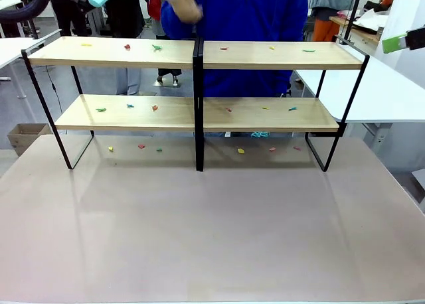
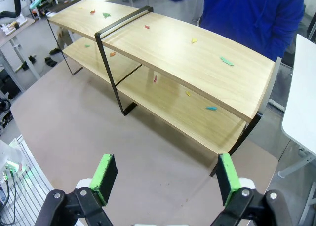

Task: Clean the shelves.
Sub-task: Pick up the Duster when the human hands it over.

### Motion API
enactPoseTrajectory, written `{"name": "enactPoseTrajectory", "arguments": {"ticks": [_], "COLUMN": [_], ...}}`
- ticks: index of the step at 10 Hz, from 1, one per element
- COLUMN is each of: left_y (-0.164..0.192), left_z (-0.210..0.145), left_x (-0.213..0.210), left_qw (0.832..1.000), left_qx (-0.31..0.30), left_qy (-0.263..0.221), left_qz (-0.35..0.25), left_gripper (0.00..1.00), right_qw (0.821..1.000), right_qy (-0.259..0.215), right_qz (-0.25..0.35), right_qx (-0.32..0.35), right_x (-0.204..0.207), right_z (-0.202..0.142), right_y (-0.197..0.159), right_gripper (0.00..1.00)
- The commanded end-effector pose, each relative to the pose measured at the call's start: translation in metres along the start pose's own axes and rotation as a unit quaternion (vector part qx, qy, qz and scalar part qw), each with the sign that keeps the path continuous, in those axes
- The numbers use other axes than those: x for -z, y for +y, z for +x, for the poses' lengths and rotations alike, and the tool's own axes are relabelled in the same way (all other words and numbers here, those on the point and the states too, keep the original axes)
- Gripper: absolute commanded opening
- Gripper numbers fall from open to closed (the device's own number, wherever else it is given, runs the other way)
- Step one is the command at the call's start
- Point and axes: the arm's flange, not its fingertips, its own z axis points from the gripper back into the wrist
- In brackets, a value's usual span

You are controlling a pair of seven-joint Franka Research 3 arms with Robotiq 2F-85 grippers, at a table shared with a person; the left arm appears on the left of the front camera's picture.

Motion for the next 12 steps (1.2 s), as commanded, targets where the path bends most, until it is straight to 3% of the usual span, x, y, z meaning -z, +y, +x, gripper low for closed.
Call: {"name": "enactPoseTrajectory", "arguments": {"ticks": [1, 2, 3, 4, 6, 7, 9, 10, 11, 12], "left_y": [-0.041, -0.065, -0.082, -0.095, -0.115, -0.117, -0.107, -0.103, -0.095, -0.109], "left_z": [-0.056, -0.096, -0.132, -0.166, -0.212, -0.231, -0.265, -0.277, -0.268, -0.283], "left_x": [-0.036, -0.069, -0.103, -0.141, -0.214, -0.251, -0.320, -0.333, -0.329, -0.334], "left_qw": [0.995, 0.987, 0.983, 0.984, 0.985, 0.981, 0.976, 0.969, 0.958, 0.975], "left_qx": [0.044, 0.068, 0.097, 0.110, 0.125, 0.123, 0.119, 0.138, 0.104, 0.107], "left_qy": [0.087, 0.144, 0.149, 0.131, 0.047, -0.006, -0.066, -0.109, -0.149, -0.085], "left_qz": [0.023, 0.022, 0.044, 0.057, 0.113, 0.152, 0.170, 0.175, 0.220, 0.175], "left_gripper": [0.00, 0.00, 0.00, 0.00, 0.00, 0.00, 0.00, 0.00, 0.00, 0.00], "right_qw": [1.000, 1.000, 1.000, 1.000, 1.000, 1.000, 1.000, 1.000, 1.000, 1.000], "right_qy": [-0.001, -0.001, -0.001, -0.001, -0.001, -0.001, -0.001, -0.001, -0.001, -0.001], "right_qz": [0.003, 0.003, 0.003, 0.003, 0.003, 0.003, 0.003, 0.003, 0.003, 0.003], "right_qx": [-0.003, -0.003, -0.003, -0.003, -0.003, -0.003, -0.003, -0.003, -0.003, -0.003], "right_x": [0.000, 0.000, 0.000, 0.000, 0.000, 0.000, 0.000, 0.000, 0.000, 0.000], "right_z": [-0.001, -0.001, -0.001, -0.001, -0.001, -0.001, -0.001, -0.001, -0.001, -0.001], "right_y": [0.000, 0.000, 0.000, 0.000, 0.000, 0.000, 0.000, 0.000, 0.000, 0.000], "right_gripper": [1.00, 1.00, 1.00, 1.00, 1.00, 1.00, 1.00, 1.00, 1.00, 1.00]}}
